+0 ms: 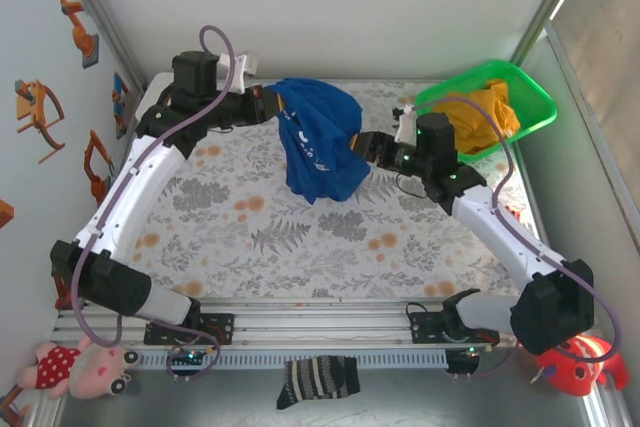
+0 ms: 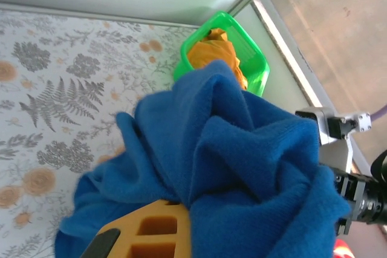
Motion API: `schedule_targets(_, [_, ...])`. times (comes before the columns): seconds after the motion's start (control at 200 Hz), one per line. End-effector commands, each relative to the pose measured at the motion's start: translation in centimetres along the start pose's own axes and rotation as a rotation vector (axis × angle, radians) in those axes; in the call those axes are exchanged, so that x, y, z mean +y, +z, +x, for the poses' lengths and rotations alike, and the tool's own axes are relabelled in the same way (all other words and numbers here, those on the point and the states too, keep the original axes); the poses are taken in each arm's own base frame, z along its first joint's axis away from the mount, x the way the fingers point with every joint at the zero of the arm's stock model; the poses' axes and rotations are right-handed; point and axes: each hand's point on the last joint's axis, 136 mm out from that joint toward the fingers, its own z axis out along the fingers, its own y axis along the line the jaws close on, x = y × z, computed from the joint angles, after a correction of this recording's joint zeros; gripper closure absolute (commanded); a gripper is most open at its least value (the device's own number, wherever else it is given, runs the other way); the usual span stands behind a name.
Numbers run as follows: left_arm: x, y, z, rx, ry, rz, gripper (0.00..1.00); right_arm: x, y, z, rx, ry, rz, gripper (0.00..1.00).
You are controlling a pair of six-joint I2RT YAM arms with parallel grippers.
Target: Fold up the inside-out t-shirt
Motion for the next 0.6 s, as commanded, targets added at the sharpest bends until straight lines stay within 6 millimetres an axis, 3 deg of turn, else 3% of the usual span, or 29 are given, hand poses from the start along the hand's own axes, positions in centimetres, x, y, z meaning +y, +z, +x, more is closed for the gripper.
schedule_targets(0.0, [2.8, 2.6, -0.2, 0.027, -0.091, -0.006, 1.00, 1.4, -1.6, -2.4, -0.104, -0.104, 0.010, 0.44])
schedule_targets(0.03, [4.5, 3.5, -0.1, 0.037, -0.119, -0.037, 1.00, 1.0, -1.5, -2.4, -0.097, -0.108, 0.031, 0.44])
schedule_targets(0.075, [8.0, 4.3, -0.1, 0.037, -0.174, -0.107, 0.88, 0.2, -1.2, -2.1, -0.082, -0.107, 0.066, 0.44])
schedule_targets(0.12, [11.4, 4.6, -0.2, 0.023, -0.242, -0.164, 0.62, -0.7, -0.8, -2.0, -0.069, -0.103, 0.104, 0.44])
schedule_targets(0.185, [16.0, 4.6, -0.2, -0.008, -0.348, -0.222, 0.40, -2.1, -0.2, -1.5, -0.040, -0.096, 0.151, 0.44])
schedule_targets(0.225, [18.3, 4.2, -0.1, -0.025, -0.413, -0.250, 0.34, -2.9, 0.3, -1.1, -0.019, -0.085, 0.174, 0.44])
schedule_targets(0.285, [20.2, 3.7, 0.2, -0.044, -0.461, -0.273, 0.29, -4.1, 1.1, -0.4, 0.015, -0.070, 0.199, 0.44])
schedule_targets(0.396, [20.3, 3.2, 0.9, -0.033, -0.440, -0.309, 0.25, -5.8, 2.9, 0.4, 0.059, -0.046, 0.217, 0.44])
schedule_targets(0.596, [16.9, 6.3, 4.4, 0.117, -0.314, -0.336, 0.23, -8.7, 7.8, 1.4, 0.131, 0.040, 0.197, 0.44])
